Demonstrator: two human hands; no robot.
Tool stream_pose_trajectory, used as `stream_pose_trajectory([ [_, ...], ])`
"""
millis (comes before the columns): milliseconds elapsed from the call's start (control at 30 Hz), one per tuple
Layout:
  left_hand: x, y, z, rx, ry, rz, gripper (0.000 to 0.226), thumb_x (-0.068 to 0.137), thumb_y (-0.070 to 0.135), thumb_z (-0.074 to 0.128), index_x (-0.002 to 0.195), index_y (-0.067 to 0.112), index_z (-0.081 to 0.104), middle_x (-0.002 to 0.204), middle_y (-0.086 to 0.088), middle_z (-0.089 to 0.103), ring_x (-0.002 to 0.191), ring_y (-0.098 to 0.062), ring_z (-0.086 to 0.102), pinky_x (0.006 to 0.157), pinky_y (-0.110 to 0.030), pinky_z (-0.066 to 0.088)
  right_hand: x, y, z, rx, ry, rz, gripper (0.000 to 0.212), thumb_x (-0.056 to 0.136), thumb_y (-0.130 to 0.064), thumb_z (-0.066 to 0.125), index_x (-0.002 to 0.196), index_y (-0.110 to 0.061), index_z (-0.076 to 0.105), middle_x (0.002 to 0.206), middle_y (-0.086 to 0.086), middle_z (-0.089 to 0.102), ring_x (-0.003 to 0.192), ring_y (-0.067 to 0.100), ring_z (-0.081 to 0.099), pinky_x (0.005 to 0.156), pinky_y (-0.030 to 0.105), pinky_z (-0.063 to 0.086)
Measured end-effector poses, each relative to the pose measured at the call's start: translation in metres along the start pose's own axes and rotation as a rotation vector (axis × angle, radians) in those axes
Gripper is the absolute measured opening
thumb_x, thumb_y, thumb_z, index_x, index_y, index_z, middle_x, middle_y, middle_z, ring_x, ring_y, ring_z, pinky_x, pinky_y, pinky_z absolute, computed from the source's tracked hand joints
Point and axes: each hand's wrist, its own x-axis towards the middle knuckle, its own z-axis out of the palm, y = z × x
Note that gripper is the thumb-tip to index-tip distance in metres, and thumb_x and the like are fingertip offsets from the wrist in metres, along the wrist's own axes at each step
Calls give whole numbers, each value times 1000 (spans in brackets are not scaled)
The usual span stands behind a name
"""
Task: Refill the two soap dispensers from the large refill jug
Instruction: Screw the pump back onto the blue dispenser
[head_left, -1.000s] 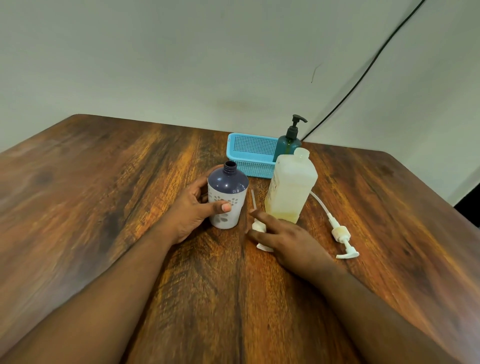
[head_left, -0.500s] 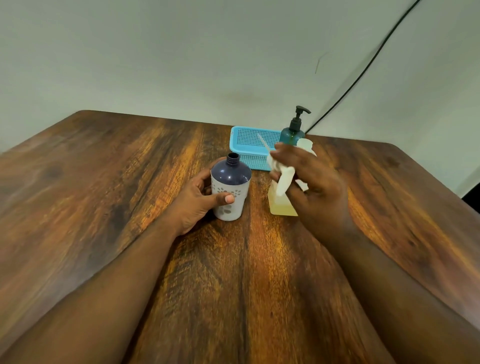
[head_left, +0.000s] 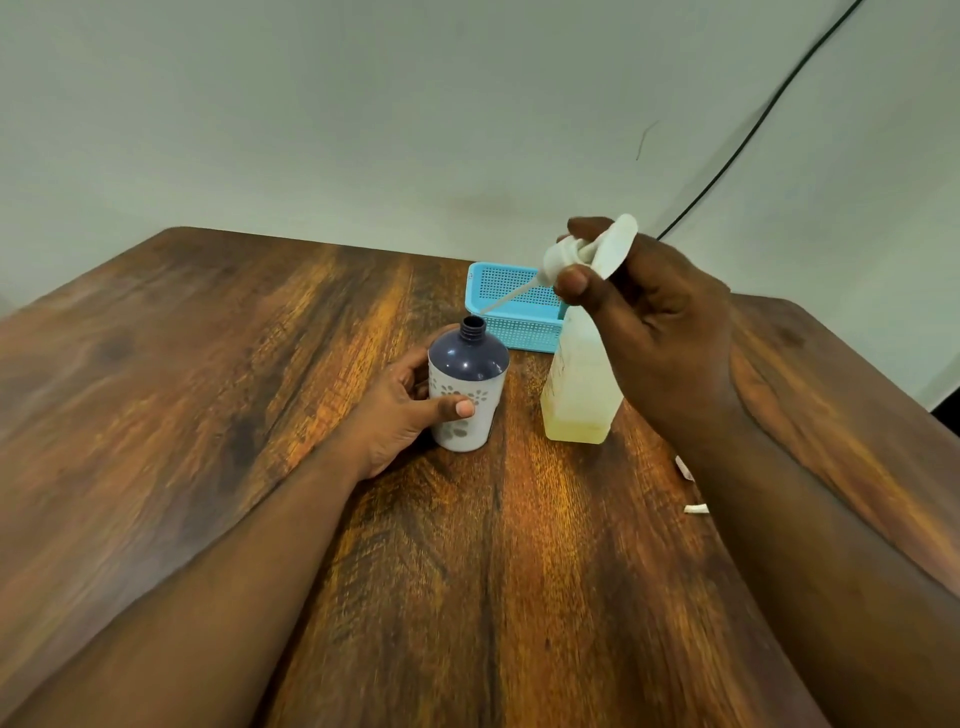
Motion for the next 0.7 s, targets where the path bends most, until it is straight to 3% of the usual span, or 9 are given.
stream_pose_trajectory([
  [133,1,-1,-1,0,0,2,76,64,4,78,128,37,55,122,7,70,115,-10,65,91,-25,55,7,-4,4,-40,-70,-13,30,93,-30,59,117,-13,64,106,-11,64,92,-3,63,76,20,56],
  [233,2,-2,-1,8,-2,6,77,66,4,78,133,34,54,126,4,69,118,-12,64,95,-29,54,15,-2,17,-88,-209,64,28,92,-31,61,105,-8,70,88,2,70,76,1,59,60,12,45],
  [300,2,-3,-1,12,-11,10,80,69,3,78,140,25,51,130,-2,66,122,-18,61,101,-36,51,20,2,30,-73,-302,172,23,91,-29,63,97,-8,72,68,-8,61,62,-5,52,54,9,35],
  [367,2,-3,-1,7,-8,11,81,70,1,77,142,22,49,131,-4,66,123,-20,61,102,-37,51,22,6,44,-35,-354,259,19,90,-29,64,94,-12,73,62,-13,57,57,-7,51,55,8,33],
  [500,2,-2,-1,22,-17,22,81,71,0,76,144,19,46,130,-5,66,123,-20,61,100,-34,52,23,17,64,14,-316,388,28,91,-33,62,88,-7,72,72,10,66,59,11,51,60,28,43],
  [600,2,-2,-2,21,-17,17,80,71,-1,75,144,17,46,128,-5,67,121,-21,62,98,-33,53,17,24,71,25,-318,444,31,90,-35,62,84,-6,70,75,10,68,69,24,62,68,39,51],
  [700,3,-3,-3,20,-14,5,80,71,1,77,144,17,46,128,-6,67,122,-23,62,99,-35,53,6,29,73,46,-364,471,25,89,-33,64,82,-10,70,75,3,69,71,18,64,68,38,51],
])
